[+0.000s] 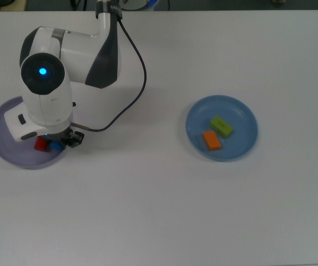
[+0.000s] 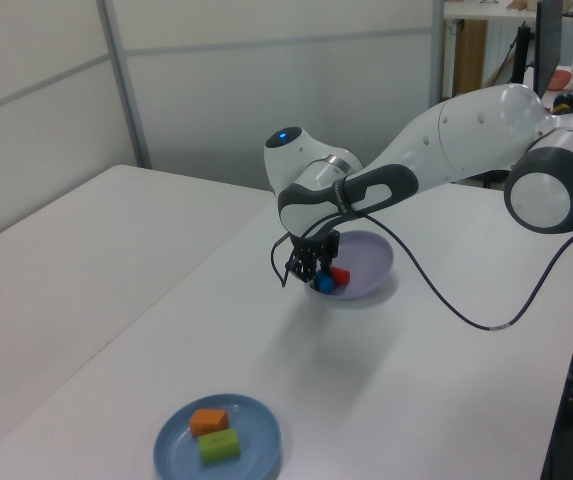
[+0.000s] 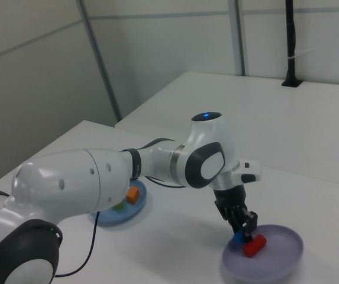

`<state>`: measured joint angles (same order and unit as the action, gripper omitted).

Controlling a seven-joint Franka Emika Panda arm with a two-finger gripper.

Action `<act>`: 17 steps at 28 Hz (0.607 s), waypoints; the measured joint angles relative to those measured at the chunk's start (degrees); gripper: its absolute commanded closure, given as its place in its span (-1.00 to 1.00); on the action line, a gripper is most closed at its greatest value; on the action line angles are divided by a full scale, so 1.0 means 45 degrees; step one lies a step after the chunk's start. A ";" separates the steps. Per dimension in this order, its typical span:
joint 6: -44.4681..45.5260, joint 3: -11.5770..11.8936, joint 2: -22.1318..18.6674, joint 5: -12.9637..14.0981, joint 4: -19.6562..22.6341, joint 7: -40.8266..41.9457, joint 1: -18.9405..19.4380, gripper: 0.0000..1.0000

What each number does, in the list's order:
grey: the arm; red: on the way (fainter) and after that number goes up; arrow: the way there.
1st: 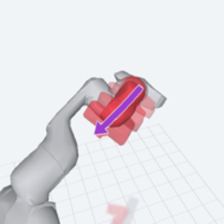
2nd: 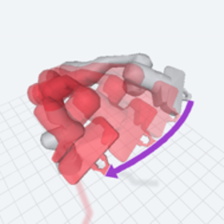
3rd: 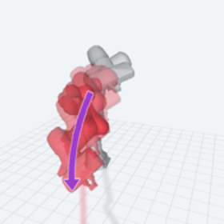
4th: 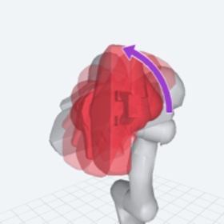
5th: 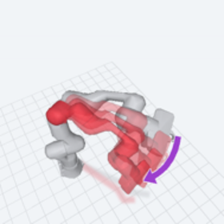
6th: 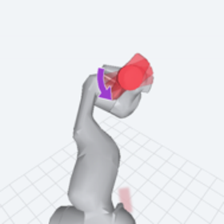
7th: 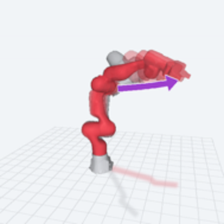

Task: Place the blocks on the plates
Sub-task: 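Place the blue block on the lavender plate beside the red block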

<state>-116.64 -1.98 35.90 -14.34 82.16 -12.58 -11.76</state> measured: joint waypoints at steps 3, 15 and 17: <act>-0.0004 0.0000 0.0027 -0.0024 -0.0003 0.0000 -0.0020 0.18; -0.0004 0.0013 -0.0026 -0.0023 -0.0101 0.0661 -0.0461 -1.00; -0.0004 0.0013 -0.0051 -0.0019 -0.0106 0.0777 -0.0490 -1.00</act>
<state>-116.65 -1.92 35.67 -14.42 81.68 -9.09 -13.96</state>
